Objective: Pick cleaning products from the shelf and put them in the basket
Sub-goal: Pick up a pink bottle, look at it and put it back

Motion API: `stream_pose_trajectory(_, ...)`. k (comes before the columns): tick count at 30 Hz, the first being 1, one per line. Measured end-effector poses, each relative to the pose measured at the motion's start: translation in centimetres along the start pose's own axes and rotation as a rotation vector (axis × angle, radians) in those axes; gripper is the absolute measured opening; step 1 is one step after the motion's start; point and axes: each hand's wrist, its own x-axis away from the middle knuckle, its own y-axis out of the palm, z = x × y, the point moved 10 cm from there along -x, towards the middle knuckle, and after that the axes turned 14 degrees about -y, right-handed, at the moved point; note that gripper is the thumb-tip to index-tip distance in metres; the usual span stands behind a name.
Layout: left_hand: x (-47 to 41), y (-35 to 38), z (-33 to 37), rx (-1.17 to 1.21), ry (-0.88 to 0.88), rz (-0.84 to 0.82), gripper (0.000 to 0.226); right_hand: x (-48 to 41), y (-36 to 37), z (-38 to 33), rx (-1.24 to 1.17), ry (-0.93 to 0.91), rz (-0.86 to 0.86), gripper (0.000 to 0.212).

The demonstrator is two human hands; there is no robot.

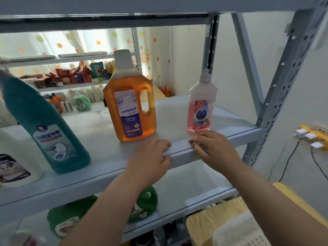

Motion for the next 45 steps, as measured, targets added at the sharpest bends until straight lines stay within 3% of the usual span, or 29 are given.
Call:
stream_pose_trajectory(5, -7.3, 2.9, 2.9, 0.405, -0.249, -0.092, 0.068, 1.7, -1.3, 7.5, 0.044, 0.242, 0.049, 0.026)
stream_pose_trajectory(9, -11.0, 4.2, 5.2, 0.736, -0.312, -0.074, 0.071, 2.2, -0.7, 7.6, 0.072, 0.215, 0.075, 0.046)
stream_pose_trajectory(14, -11.8, 4.5, 6.6, 0.718, -0.242, 0.004, 0.037, 2.5, -0.3, 8.1, 0.09, 0.204, 0.097, 0.044)
stream_pose_trajectory(20, -10.0, 3.4, 7.2, 0.667, -0.186, 0.029, 0.044, 3.2, 0.0, 7.2, -0.025, 0.279, 0.009, 0.037)
stream_pose_trajectory(22, -8.4, 2.8, 7.5, 0.666, -0.178, -0.021, 0.044, 3.7, -0.7, 6.0, -0.241, 0.326, 0.038, 0.039)
stream_pose_trajectory(25, -4.3, 1.4, 7.7, 0.726, -0.12, -0.101, 0.038, 4.9, -2.4, 2.1, -0.762, 0.346, 0.22, 0.045)
stream_pose_trajectory(27, -0.8, 0.8, 7.3, 0.797, -0.073, -0.14, 0.039, 6.3, -3.2, -0.5, -0.897, 0.347, 0.295, 0.047)
stream_pose_trajectory(35, 11.6, 3.7, 0.5, 0.891, -0.149, -0.32, 0.039, 14.0, 1.2, -11.3, -1.033, 0.425, 0.278, 0.039)
stream_pose_trajectory(41, 22.4, 9.4, -7.7, 1.16, -0.463, -0.502, 0.032, 20.3, 7.2, -18.7, -1.126, 0.59, 0.115, 0.038)
stream_pose_trajectory(45, 29.4, 12.7, -12.7, 1.158, -0.689, -0.576, 0.045, 23.8, 10.5, -23.2, -1.062, 0.693, -0.002, 0.014)
